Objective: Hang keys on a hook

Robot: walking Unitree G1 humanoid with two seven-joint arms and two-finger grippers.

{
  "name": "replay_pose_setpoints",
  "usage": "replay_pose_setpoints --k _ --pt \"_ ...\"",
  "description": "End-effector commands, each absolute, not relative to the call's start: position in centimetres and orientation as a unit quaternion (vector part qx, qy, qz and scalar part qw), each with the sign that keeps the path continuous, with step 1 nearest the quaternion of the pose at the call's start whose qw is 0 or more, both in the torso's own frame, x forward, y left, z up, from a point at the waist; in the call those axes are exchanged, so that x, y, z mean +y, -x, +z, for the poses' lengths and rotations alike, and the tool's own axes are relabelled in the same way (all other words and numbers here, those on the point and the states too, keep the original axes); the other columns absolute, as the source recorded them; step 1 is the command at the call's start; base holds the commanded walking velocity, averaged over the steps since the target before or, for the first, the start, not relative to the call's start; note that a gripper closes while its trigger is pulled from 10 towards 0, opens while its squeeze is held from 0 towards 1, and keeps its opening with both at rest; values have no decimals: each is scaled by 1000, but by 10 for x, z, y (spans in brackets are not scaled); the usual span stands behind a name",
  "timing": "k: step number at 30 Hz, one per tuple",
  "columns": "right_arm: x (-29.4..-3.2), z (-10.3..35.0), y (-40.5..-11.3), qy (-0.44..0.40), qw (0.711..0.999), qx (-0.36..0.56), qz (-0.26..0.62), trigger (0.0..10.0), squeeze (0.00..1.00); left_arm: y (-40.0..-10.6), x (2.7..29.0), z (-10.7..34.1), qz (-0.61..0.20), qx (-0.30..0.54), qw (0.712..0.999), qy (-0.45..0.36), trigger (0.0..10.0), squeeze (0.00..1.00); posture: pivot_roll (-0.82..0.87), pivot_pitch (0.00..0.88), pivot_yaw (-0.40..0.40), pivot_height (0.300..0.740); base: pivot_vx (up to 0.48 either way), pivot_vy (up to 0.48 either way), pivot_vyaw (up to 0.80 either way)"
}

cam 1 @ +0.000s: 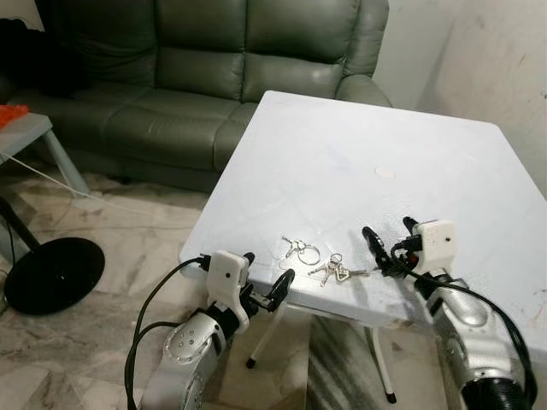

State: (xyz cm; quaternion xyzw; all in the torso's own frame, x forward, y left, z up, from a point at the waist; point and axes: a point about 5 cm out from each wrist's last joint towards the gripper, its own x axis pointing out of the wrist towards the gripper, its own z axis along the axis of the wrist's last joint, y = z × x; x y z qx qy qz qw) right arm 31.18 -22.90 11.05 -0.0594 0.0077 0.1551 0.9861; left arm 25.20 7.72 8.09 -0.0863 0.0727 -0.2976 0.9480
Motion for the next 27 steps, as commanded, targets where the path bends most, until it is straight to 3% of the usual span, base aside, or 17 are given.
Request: replay_pose_setpoints --k 1,9,27 --pt "-236 117 -314 55 984 3 171 10000 0 -251 75 85 -303 68 947 82 10000 0 -4 64 -70 740 0 0 0" --pt "-242 119 -313 69 961 36 264 10000 0 -253 74 87 -300 69 947 89 10000 0 -10 71 -70 740 0 0 0" --pt "-246 105 -315 125 938 96 308 10000 0 -250 74 89 -296 72 948 95 10000 0 1 87 -70 740 0 0 0"
